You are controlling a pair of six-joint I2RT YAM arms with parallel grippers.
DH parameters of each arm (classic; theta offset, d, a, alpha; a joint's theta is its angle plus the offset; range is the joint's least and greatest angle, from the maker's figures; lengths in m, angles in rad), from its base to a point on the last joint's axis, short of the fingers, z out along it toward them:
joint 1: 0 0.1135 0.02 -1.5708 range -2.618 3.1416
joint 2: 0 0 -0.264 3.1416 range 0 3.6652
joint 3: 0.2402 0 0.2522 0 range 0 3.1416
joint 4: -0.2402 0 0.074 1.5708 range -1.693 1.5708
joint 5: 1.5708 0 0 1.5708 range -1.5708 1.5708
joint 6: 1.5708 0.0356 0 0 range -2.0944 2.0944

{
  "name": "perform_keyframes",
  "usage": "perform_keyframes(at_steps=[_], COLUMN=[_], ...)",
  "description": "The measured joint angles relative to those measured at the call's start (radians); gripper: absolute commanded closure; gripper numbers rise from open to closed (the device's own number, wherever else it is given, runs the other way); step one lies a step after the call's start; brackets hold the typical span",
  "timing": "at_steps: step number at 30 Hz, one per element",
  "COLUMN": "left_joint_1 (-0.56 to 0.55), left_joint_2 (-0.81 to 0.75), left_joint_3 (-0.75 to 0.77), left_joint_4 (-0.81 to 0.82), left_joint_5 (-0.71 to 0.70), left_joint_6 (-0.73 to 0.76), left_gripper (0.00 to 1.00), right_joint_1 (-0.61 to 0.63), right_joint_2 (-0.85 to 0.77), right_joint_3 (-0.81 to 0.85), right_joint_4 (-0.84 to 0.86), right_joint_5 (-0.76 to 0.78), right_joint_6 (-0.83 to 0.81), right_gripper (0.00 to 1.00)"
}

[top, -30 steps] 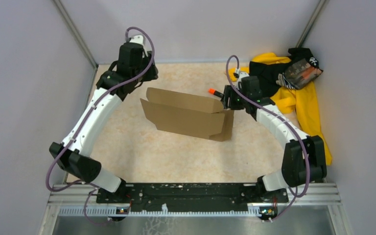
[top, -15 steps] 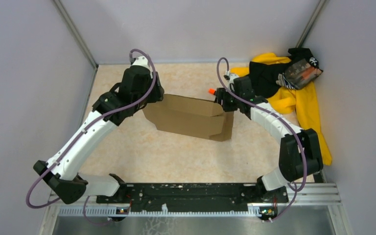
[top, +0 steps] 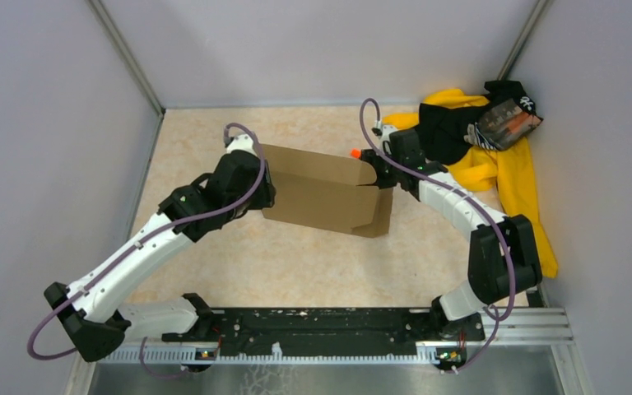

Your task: Fold the paper box

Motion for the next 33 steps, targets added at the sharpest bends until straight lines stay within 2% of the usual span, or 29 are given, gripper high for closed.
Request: perform_keyframes(at_steps=[11, 17, 26, 33], left_joint_1=[-0.061, -0.060, 0.020, 0.107], left_joint_2=[0.069, 0.127, 0.134, 0.170], left_joint_3=[-0.248, -0.300, -0.317, -0.305], left_joint_4=[0.127, 0.185, 0.245, 0.280], left_joint_5=[0.044, 0.026, 0.016, 0.022], left_joint_6=[-0.081, -0.111, -0.110, -0.071], left_gripper=[0.50, 0.48, 0.48, 0.48], right_joint_1=[0.104, 0.143, 0.198, 0.296], right_joint_2=[0.015, 0.013, -0.036, -0.055], right_joint_3=[0.000, 0.000, -0.035, -0.067], right_joint_4=[0.000, 0.000, 0.000, 0.002], right_joint_5=[0.000, 0.004, 0.025, 0.050], right_joint_6=[-0.029, -0.032, -0.023, 0.007], right_gripper=[0.45, 0.45, 0.45, 0.45])
